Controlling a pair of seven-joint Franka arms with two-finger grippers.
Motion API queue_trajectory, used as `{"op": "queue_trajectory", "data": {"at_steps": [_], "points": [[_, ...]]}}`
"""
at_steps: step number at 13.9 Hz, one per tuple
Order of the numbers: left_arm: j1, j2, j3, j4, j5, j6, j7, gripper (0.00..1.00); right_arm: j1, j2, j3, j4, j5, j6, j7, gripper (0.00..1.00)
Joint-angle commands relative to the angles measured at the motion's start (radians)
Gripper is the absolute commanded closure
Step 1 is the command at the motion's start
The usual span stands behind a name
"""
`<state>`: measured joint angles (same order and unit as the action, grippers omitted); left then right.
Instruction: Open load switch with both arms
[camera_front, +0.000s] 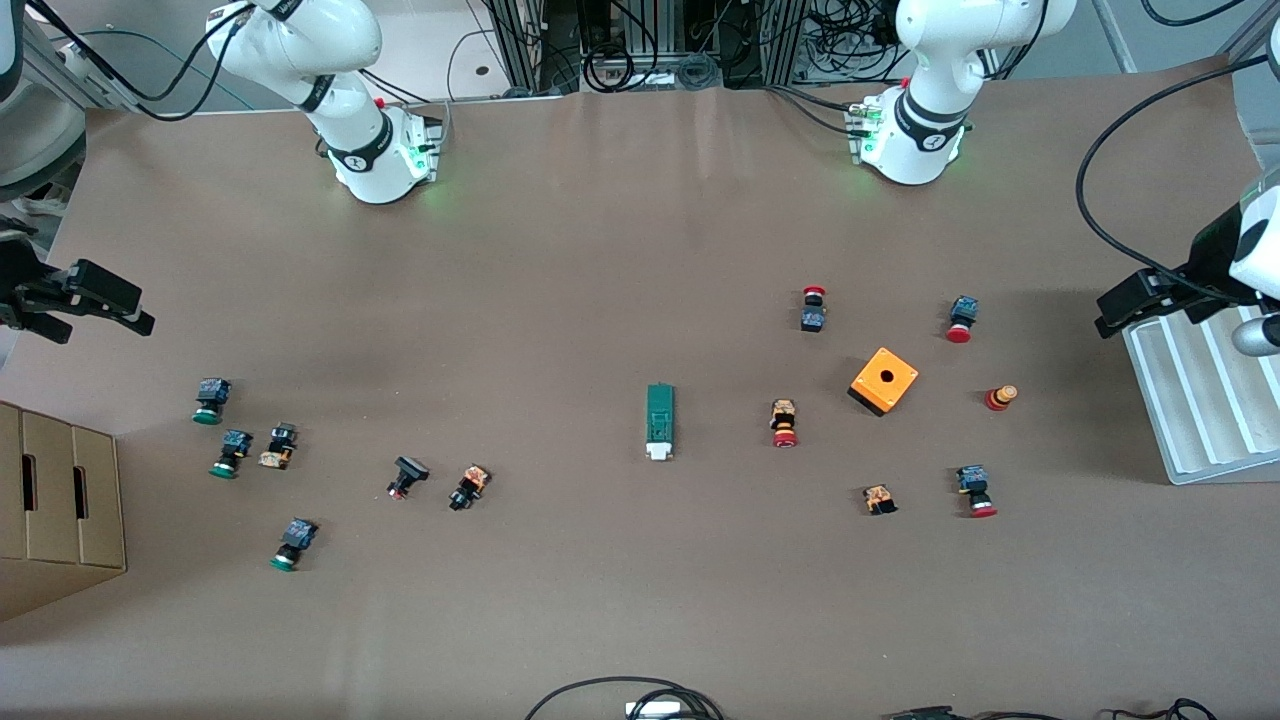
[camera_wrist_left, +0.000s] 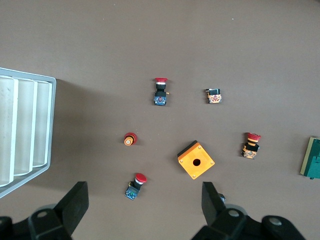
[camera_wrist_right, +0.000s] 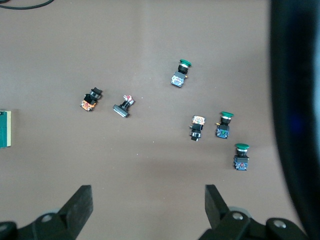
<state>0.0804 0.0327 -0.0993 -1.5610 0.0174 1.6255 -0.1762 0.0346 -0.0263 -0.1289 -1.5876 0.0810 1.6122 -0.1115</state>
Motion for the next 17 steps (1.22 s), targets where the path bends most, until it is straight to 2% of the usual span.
{"op": "queue_trajectory", "data": {"at_steps": [1,8,11,17], "points": [[0.034,-0.008,-0.002,0.004,0.003,0.002,0.001,0.0,-0.005,-0.006,0.005,0.0,-0.014,0.006,-0.036,0.0],[0.044,-0.001,0.0,0.01,0.004,-0.004,-0.005,0.0,-0.002,-0.004,0.005,0.0,-0.014,0.005,-0.043,0.0],[0.044,0.0,0.0,0.01,0.006,-0.007,-0.006,0.0,-0.005,-0.009,0.005,0.0,-0.014,-0.023,-0.149,0.0],[0.033,0.004,-0.007,0.006,-0.005,-0.003,-0.006,0.0,-0.01,-0.017,0.003,0.0,-0.012,-0.021,-0.143,0.0]]}}
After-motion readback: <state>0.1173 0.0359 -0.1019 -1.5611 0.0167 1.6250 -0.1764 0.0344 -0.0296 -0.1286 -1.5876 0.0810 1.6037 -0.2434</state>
